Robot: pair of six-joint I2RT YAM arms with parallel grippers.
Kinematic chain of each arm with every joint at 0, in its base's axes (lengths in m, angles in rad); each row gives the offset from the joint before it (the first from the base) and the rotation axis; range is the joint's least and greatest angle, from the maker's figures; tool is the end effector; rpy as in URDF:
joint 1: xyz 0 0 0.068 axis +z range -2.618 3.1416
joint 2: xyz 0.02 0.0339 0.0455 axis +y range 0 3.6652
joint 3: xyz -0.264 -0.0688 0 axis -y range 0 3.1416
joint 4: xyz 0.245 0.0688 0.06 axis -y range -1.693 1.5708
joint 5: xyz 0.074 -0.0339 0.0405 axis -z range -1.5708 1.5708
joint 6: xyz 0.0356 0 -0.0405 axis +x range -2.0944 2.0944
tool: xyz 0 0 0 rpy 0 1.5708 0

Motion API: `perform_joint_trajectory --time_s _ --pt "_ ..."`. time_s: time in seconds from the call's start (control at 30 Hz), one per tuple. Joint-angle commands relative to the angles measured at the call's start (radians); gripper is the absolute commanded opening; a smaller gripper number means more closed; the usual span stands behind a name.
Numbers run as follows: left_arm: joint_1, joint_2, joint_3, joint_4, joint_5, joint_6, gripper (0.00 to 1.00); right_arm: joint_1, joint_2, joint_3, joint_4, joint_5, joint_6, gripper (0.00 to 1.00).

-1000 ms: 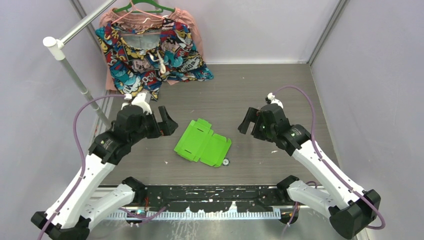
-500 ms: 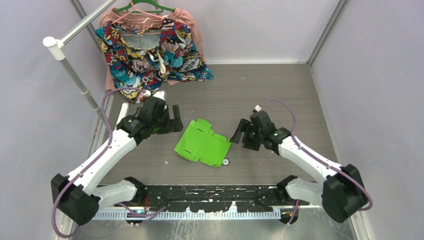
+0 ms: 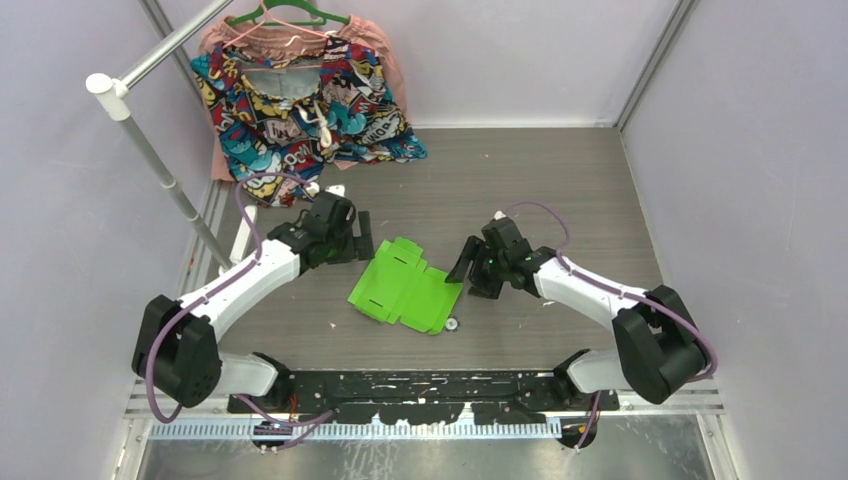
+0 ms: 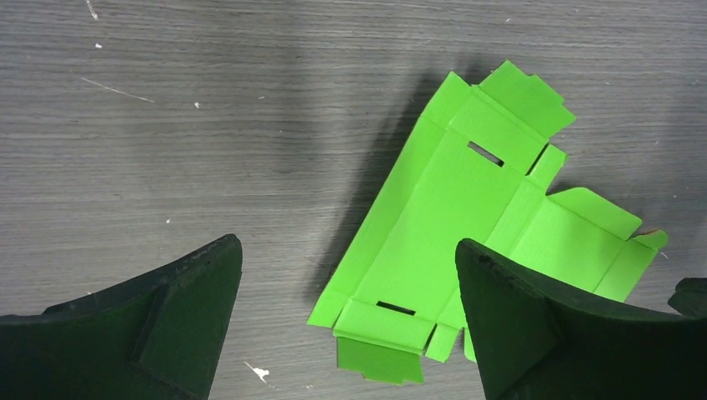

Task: Fold the paper box
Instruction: Fold the paper box at the center of the board.

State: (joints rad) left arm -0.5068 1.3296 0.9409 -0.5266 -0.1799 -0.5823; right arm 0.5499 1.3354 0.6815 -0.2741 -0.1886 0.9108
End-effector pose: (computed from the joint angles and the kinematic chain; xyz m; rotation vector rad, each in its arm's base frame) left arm 0.2417 -0.1269 0.2461 -0.1696 2.4758 -0.2455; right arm 0.2137 0.1388 0.1816 0.3975 2.6486 0.7832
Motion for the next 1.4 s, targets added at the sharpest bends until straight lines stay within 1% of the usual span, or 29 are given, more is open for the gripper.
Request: perform_joint_trajectory --time_s 0.0,0.17,0.37,0.63,0.87,0.97,1.0,1.03,1.13,1.2,1.23,1.3,1.37 --pt "0.024 -0.012 -0.024 0.097 0.035 0.032 1.0 0.029 0.012 0.046 0.004 0.016 0.029 0.68" --pt "0.03 -0.029 -0.053 0.099 0.056 0.051 1.0 0.074 0.054 0.041 0.025 0.023 0.053 0.68" --pt "0.031 -0.048 -0.08 0.095 0.05 0.057 1.0 0.12 0.054 0.022 0.022 0.065 0.085 0.7" --pt "0.031 -0.05 -0.108 0.12 0.063 0.048 1.0 0.144 0.049 -0.013 0.037 0.1 0.115 0.7" --pt "0.031 0.0 -0.127 0.164 0.058 0.04 0.99 0.15 0.082 -0.007 0.064 0.118 0.119 0.69" --pt "0.031 0.005 -0.147 0.2 0.059 0.036 0.94 0.15 0.105 0.017 0.066 0.117 0.114 0.68" --pt "0.032 0.009 -0.151 0.213 0.061 0.035 0.91 0.151 0.11 0.022 0.067 0.115 0.111 0.65" --pt "0.032 0.014 -0.153 0.222 0.066 0.035 0.87 0.153 0.116 0.028 0.07 0.113 0.109 0.61" --pt "0.031 0.039 -0.154 0.24 0.089 0.042 0.73 0.152 0.133 0.043 0.071 0.109 0.105 0.58" --pt "0.031 0.056 -0.155 0.246 0.1 0.045 0.67 0.154 0.141 0.05 0.071 0.107 0.102 0.56" --pt "0.031 0.062 -0.158 0.248 0.103 0.045 0.66 0.154 0.142 0.054 0.071 0.107 0.102 0.56" --pt "0.031 0.069 -0.165 0.254 0.111 0.045 0.63 0.154 0.146 0.061 0.069 0.107 0.1 0.51" --pt "0.031 0.07 -0.174 0.264 0.121 0.045 0.61 0.154 0.147 0.066 0.065 0.108 0.097 0.5"
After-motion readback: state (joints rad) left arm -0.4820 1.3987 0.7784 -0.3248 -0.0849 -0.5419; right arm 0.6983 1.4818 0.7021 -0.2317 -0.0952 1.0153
